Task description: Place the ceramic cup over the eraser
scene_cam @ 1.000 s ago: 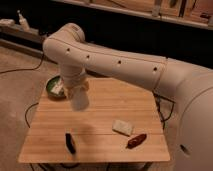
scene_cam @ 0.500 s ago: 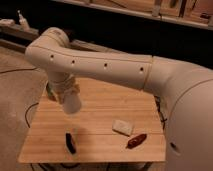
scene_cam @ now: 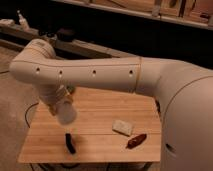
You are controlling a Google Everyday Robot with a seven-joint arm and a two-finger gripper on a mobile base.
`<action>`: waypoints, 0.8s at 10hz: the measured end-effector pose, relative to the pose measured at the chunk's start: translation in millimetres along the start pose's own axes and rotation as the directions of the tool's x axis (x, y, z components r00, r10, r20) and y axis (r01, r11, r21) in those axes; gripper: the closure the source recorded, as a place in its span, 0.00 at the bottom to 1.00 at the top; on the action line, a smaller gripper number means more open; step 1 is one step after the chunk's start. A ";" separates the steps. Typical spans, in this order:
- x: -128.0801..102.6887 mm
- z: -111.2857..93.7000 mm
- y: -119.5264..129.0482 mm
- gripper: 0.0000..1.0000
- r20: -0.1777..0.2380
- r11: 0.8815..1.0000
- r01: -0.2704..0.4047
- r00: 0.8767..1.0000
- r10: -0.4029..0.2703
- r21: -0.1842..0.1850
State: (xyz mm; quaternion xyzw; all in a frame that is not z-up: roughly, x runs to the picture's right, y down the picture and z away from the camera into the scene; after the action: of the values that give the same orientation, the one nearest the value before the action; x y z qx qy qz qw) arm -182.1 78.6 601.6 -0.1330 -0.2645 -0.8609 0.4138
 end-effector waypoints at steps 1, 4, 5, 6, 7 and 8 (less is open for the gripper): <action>-2.5 1.9 -6.1 1.00 -0.001 1.000 -0.003 1.000 0.003 0.006; -9.1 19.9 -22.7 1.00 -0.021 0.999 -0.023 0.999 0.024 0.040; -11.5 27.3 -24.9 1.00 -0.025 0.999 -0.026 0.999 0.027 0.046; -15.3 35.3 -25.8 1.00 -0.024 0.998 -0.032 0.999 0.034 0.054; -19.9 41.3 -25.1 1.00 -0.018 0.997 -0.045 0.999 0.046 0.065; -22.4 44.3 -23.4 1.00 -0.016 0.996 -0.055 0.998 0.056 0.071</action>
State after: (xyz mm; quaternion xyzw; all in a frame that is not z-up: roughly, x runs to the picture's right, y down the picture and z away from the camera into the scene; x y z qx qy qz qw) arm -186.0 130.1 620.0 -0.1179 -0.2875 -0.8402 0.4444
